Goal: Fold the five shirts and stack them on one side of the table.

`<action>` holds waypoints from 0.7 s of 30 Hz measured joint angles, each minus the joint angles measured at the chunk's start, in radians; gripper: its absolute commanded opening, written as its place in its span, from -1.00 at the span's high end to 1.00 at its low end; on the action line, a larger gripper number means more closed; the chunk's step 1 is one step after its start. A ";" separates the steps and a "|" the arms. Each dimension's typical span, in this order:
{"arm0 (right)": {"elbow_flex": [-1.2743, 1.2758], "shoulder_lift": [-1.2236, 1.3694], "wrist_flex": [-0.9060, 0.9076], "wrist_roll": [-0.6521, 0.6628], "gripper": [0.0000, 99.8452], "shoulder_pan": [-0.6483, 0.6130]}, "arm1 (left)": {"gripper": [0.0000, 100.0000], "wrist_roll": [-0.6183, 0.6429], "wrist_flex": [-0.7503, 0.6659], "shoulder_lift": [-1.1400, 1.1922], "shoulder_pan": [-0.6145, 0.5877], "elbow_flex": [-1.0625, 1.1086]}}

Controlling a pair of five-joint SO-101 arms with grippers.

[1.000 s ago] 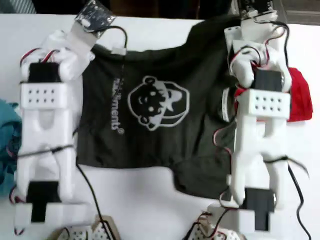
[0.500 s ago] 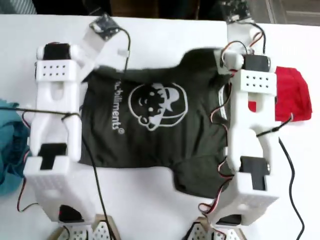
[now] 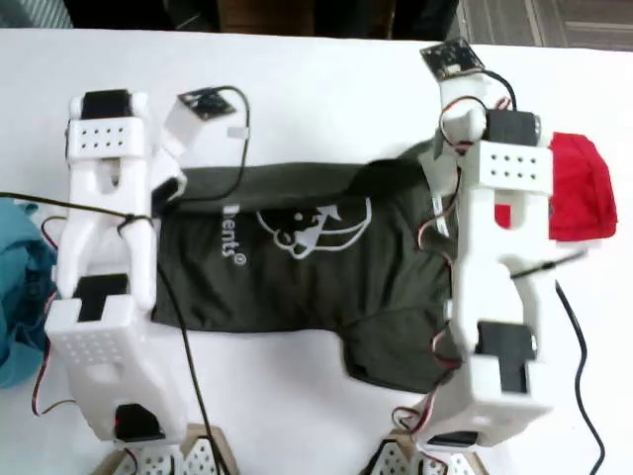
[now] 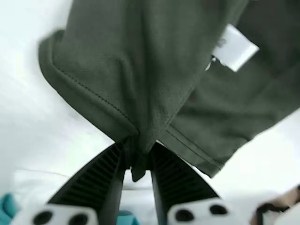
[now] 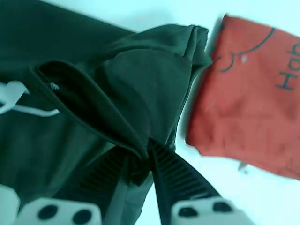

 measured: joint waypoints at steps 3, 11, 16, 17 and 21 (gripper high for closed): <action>0.120 -0.104 0.011 0.029 0.96 0.000 | 0.95 -0.002 0.003 -0.034 -0.006 0.117; 0.629 -0.477 -0.106 0.112 0.96 0.043 | 0.95 -0.057 -0.192 -0.321 -0.014 0.586; 0.908 -0.730 -0.138 0.183 0.96 0.123 | 0.95 -0.057 -0.273 -0.394 -0.015 0.786; 0.948 -0.776 -0.138 0.199 0.96 0.140 | 0.95 -0.057 -0.276 -0.397 -0.017 0.804; 1.102 -0.919 -0.141 0.267 0.96 0.190 | 0.95 -0.057 -0.316 -0.399 -0.017 0.845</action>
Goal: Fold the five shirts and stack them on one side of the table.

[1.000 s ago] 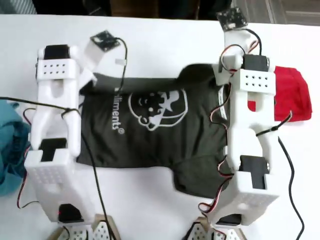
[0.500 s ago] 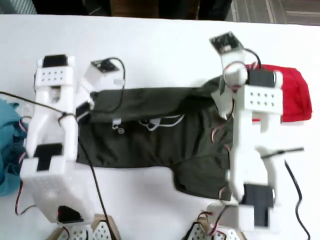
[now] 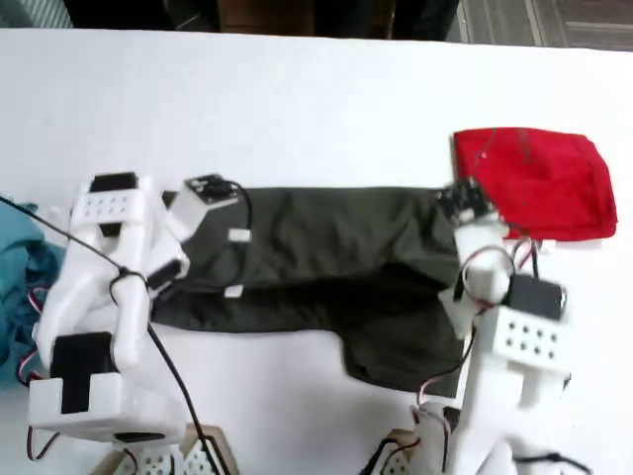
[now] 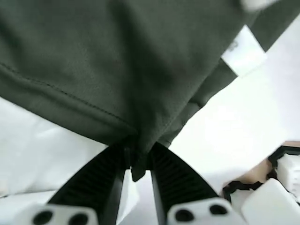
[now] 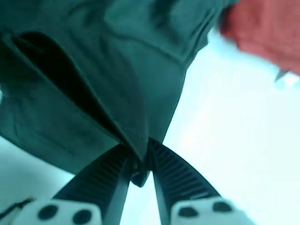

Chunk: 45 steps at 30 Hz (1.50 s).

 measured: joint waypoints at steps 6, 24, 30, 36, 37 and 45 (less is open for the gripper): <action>0.178 -0.103 -0.038 0.037 0.96 0.003 | 0.95 0.000 -0.106 0.051 0.000 0.083; 0.218 -0.121 -0.018 0.219 0.96 0.112 | 0.95 -0.031 -0.002 0.040 -0.038 0.064; 0.218 -0.121 0.009 0.287 0.96 0.112 | 0.95 -0.031 -0.071 0.035 0.003 0.150; 0.218 -0.121 0.026 0.313 0.96 0.112 | 0.95 -0.031 -0.117 0.028 0.008 0.201; 0.218 -0.123 0.029 0.313 0.96 0.112 | 0.95 -0.031 -0.117 0.026 0.008 0.201; 0.218 -0.285 0.083 0.328 0.96 0.126 | 0.95 -0.031 -0.123 0.023 0.008 0.201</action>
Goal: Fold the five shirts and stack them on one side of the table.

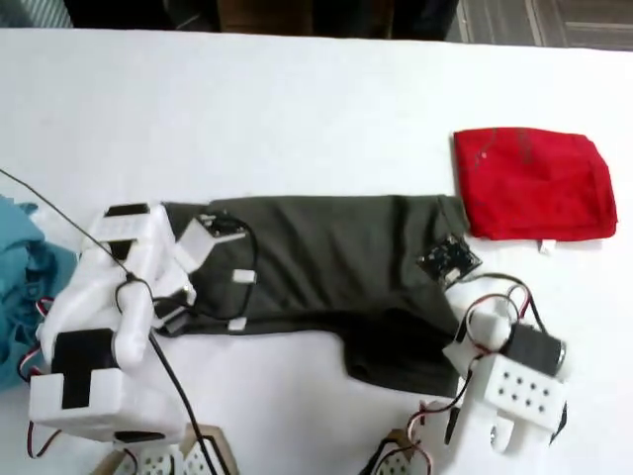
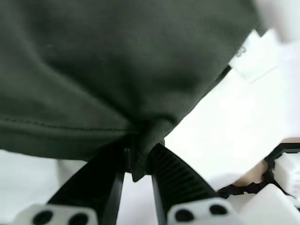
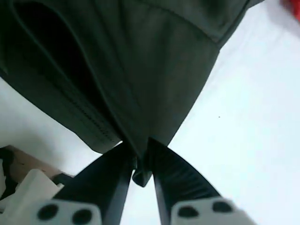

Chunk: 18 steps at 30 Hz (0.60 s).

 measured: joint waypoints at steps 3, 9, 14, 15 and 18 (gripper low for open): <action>0.009 -0.089 0.060 0.037 0.96 0.000 | 0.95 0.000 0.000 0.000 0.000 0.000; 0.098 -0.178 0.051 0.058 0.96 0.005 | 0.95 0.000 0.000 0.000 0.000 0.000; 0.101 -0.186 0.051 0.058 0.93 0.005 | 0.94 0.000 0.000 0.000 0.000 0.000; 0.101 -0.186 0.051 0.058 0.89 0.005 | 0.94 0.000 0.000 0.000 0.000 0.000; 0.101 -0.186 0.051 0.058 0.72 0.005 | 0.93 0.000 0.000 0.000 0.000 0.000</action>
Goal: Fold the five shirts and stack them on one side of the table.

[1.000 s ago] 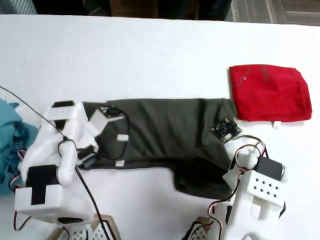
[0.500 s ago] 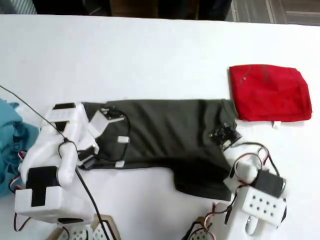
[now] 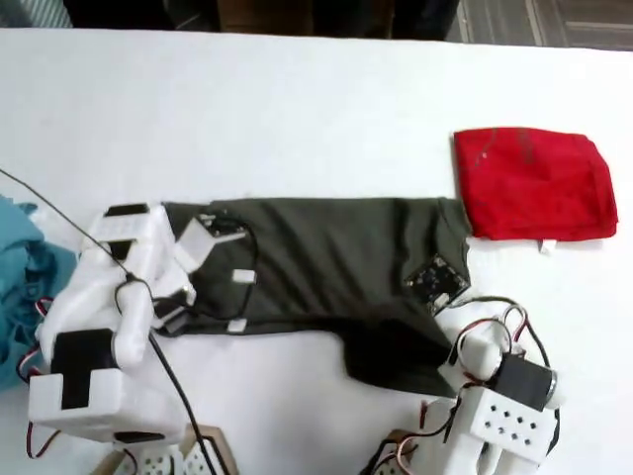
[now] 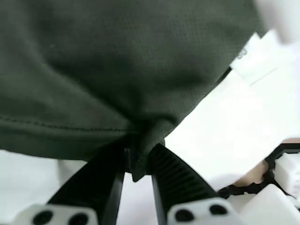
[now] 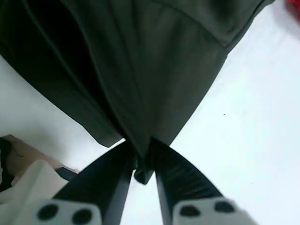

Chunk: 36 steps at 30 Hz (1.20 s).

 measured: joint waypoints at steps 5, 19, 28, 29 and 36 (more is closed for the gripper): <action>0.000 -0.002 0.000 0.000 0.54 0.000 | 0.74 0.000 -0.003 0.000 0.000 0.000; -0.092 -0.008 -0.176 -0.279 0.69 -0.043 | 0.62 -0.005 0.368 0.002 -0.068 -0.603; -0.362 0.356 -0.304 -0.482 0.96 -0.175 | 0.95 0.129 0.331 0.107 0.005 -0.764; -0.405 0.425 -0.324 -0.511 0.96 -0.180 | 0.95 0.169 0.307 0.147 0.018 -0.776; -0.743 0.974 -0.388 -0.646 0.96 -0.230 | 0.95 0.385 0.195 0.506 0.091 -0.985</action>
